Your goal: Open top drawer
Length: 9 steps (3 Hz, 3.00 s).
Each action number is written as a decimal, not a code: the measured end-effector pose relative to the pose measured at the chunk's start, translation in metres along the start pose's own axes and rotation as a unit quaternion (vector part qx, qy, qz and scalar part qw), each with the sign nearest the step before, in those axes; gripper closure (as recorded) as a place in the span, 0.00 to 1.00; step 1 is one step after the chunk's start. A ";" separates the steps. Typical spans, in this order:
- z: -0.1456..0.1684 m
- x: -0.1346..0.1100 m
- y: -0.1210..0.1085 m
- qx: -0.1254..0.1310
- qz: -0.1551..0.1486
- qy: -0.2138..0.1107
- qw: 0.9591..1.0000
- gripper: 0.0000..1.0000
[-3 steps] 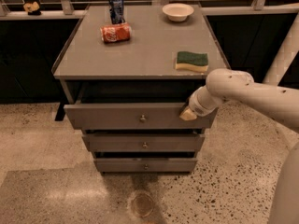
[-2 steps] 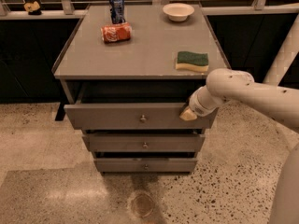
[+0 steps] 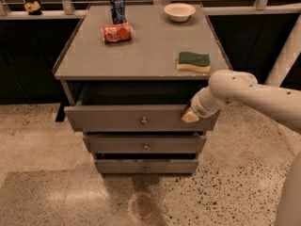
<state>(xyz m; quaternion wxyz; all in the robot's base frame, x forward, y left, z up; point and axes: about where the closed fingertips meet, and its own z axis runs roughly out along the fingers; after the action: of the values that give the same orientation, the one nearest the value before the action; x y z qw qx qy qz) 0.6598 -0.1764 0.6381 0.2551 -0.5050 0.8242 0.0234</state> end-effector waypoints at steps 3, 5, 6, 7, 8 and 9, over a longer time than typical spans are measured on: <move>0.000 0.004 0.008 -0.006 -0.007 -0.001 1.000 1.00; -0.005 0.006 0.013 -0.009 -0.007 0.000 1.000 1.00; -0.004 0.006 0.013 -0.010 -0.007 0.000 1.000 1.00; -0.004 0.008 0.016 -0.012 -0.013 -0.003 1.000 1.00; -0.006 0.007 0.016 -0.012 -0.013 -0.003 1.000 1.00; -0.006 0.010 0.020 -0.015 -0.013 -0.005 1.000 1.00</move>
Offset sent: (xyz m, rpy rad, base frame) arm -0.0931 -0.0119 -0.0661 0.0112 0.0200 0.1139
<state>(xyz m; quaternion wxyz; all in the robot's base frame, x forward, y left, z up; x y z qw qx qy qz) 0.6369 -0.1761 0.6347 0.2515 -0.5193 0.8160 0.0348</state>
